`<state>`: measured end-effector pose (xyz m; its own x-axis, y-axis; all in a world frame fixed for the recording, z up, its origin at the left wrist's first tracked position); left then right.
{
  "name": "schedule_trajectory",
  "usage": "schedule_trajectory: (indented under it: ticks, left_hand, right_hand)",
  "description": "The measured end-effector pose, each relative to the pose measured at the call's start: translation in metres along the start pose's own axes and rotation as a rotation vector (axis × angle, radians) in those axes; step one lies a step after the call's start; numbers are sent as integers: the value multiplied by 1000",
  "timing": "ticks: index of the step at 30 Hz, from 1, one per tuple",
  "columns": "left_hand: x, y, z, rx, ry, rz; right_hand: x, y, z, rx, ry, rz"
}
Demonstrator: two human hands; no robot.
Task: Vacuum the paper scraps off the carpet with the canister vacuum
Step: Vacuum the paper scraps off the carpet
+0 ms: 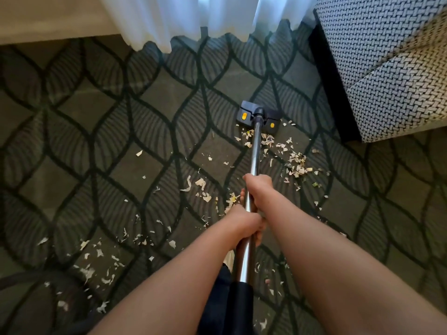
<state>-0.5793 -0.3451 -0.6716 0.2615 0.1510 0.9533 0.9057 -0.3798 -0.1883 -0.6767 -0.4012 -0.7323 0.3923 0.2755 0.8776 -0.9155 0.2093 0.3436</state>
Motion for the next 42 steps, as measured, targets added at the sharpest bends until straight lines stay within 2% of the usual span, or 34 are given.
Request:
schedule_trajectory:
  ticks: [23,30,42]
  left_hand:
    - [47,75,153,-116,-38,-30]
    - [64,84,201,-89,27,-4]
    - [81,96,228,-88,13,-30]
  right_hand:
    - [86,-89,-135,-83,-43,-9]
    - [113,-107,-175,-83,-58,3]
    - [136,-120,-197,-66,-63,-8]
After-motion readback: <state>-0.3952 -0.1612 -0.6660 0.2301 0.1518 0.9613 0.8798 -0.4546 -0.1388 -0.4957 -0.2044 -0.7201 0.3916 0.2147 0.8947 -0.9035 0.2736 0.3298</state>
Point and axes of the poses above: each hand's wrist, its own x-axis away from the middle knuckle, its own y-axis out of the back of the hand, z = x × y, the point moved 9 cm from there along -x, towards the middle knuckle, and after that the axes turned 2 degrees about x, right-handed, at the moved point
